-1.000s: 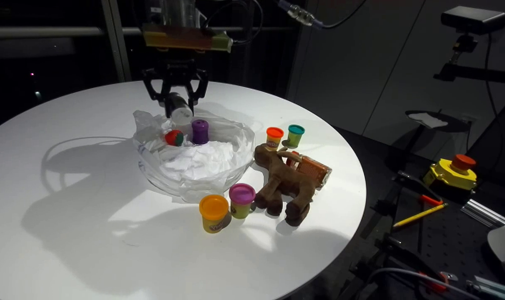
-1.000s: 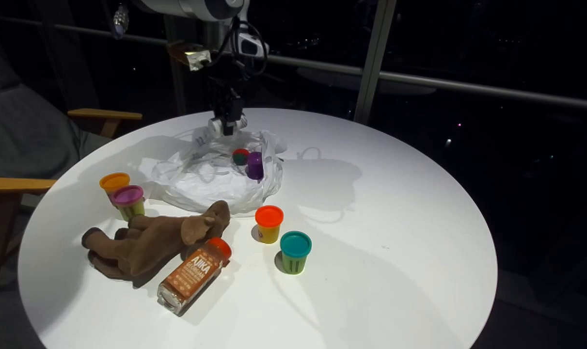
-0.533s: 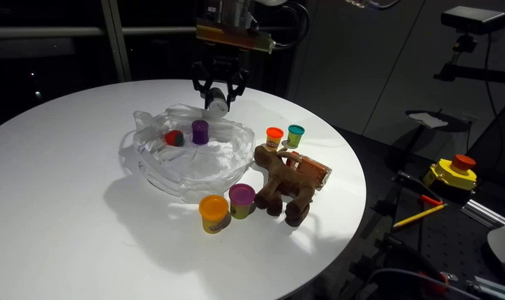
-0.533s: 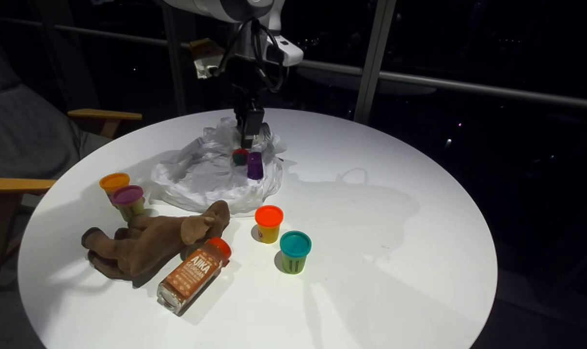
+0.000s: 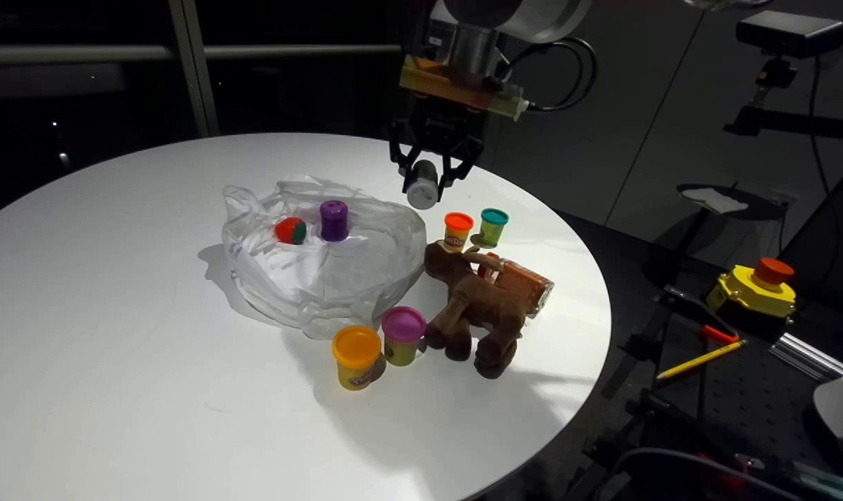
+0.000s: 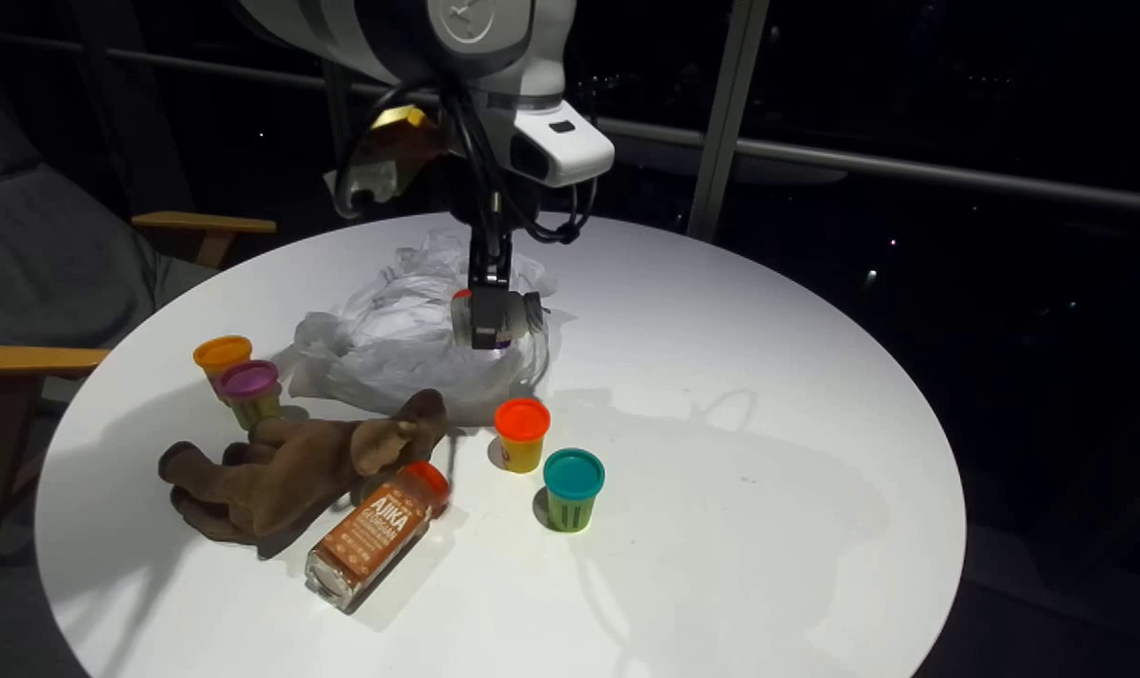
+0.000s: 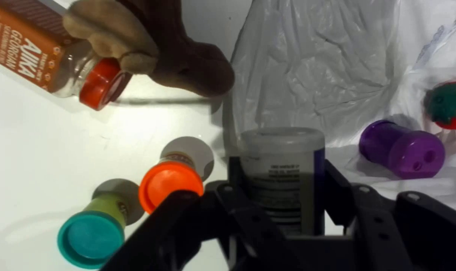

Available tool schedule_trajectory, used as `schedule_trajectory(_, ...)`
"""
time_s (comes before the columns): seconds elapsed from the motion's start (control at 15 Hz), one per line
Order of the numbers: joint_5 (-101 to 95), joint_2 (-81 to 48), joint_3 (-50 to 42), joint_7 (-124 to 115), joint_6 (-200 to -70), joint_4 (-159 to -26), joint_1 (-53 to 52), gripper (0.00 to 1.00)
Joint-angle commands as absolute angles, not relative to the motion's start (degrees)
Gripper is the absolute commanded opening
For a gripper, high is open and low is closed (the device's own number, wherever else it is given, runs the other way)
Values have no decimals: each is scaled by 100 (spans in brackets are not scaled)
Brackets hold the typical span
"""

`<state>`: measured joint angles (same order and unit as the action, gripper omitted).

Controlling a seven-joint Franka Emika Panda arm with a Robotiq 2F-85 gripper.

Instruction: Remove all the contents from the white plastic bag and put them on the table

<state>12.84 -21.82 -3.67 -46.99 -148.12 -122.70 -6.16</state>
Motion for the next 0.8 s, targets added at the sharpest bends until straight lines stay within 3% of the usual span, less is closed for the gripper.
schedule_trajectory(0.0, 1499, -1924, -374, -4877, -15139, -12598, -482, 27)
schedule_trajectory(0.73, 1355, -3169, -547, -5117, -14338, -10664, -303, 27)
